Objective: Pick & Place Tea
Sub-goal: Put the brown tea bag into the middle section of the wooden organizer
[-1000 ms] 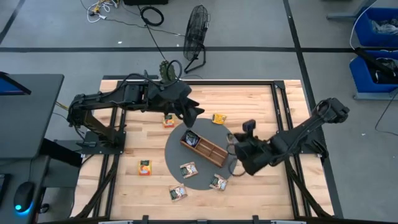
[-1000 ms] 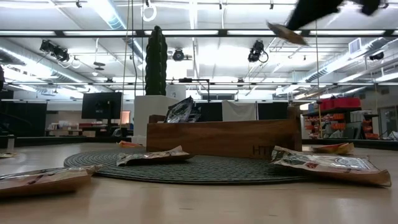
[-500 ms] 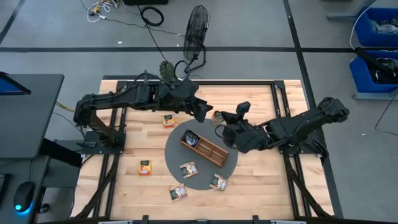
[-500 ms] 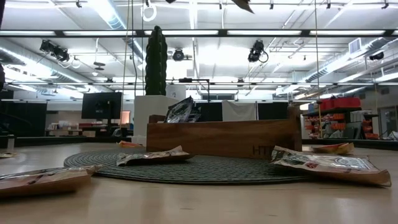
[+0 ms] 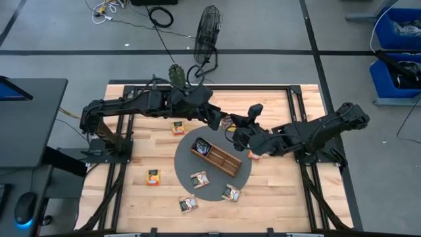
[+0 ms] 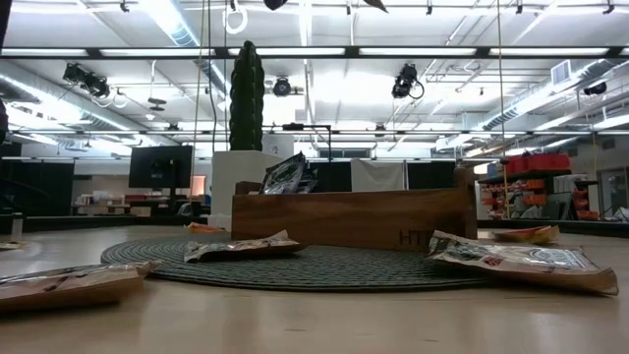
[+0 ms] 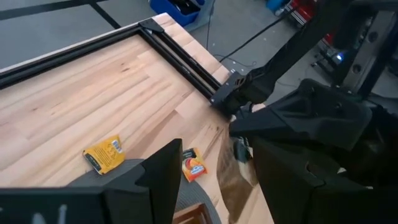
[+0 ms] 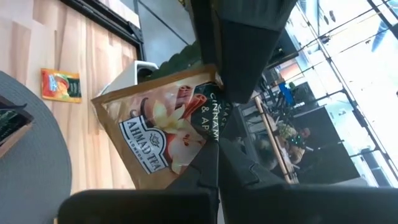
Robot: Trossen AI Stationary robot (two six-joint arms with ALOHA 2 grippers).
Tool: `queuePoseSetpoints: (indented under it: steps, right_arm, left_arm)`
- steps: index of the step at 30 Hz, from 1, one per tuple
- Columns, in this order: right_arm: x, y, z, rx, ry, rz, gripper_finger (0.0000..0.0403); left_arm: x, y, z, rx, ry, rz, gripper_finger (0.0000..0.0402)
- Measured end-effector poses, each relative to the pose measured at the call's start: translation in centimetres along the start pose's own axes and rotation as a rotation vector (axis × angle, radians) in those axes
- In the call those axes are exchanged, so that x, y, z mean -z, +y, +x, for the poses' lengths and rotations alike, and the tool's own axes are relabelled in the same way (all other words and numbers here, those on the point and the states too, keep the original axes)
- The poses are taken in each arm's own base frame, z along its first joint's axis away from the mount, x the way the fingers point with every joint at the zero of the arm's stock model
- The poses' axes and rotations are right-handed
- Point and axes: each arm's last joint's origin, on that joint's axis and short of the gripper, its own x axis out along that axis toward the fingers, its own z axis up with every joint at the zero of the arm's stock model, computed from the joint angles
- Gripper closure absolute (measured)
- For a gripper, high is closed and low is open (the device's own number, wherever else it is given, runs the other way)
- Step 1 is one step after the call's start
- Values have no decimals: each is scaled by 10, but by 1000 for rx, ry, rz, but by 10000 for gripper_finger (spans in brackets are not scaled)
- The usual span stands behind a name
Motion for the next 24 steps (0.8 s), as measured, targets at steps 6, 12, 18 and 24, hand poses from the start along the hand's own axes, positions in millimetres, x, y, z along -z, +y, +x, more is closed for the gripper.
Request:
queuePoseSetpoints:
  steps: [6,12,18,24]
  right_arm:
    - [1,-2,4,12,14,8,403]
    - [4,-5,9,21,31,10,403]
    - [1,-7,9,32,16,36,403]
    - [-3,-9,9,42,-10,83,403]
  left_arm:
    - [-1,0,0,5,-5,20,200]
    - [-1,-1,0,13,-15,24,200]
    - [-2,-1,0,14,-18,44,200]
    - [-4,0,0,10,-23,67,205]
